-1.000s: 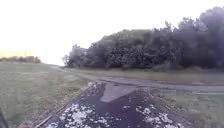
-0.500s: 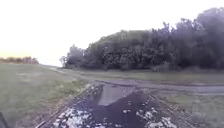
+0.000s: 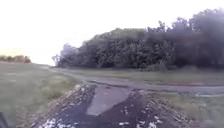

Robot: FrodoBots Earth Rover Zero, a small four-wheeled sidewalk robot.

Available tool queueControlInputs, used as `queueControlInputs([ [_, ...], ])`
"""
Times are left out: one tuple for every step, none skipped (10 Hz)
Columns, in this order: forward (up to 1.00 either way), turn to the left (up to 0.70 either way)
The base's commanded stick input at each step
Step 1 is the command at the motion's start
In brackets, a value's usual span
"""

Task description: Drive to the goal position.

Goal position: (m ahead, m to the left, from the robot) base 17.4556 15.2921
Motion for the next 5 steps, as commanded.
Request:
queueControlInputs([
  [0.70,0.00],
  [0.70,0.00],
  [0.70,0.00],
  [0.70,0.00],
  [0.70,0.00],
])
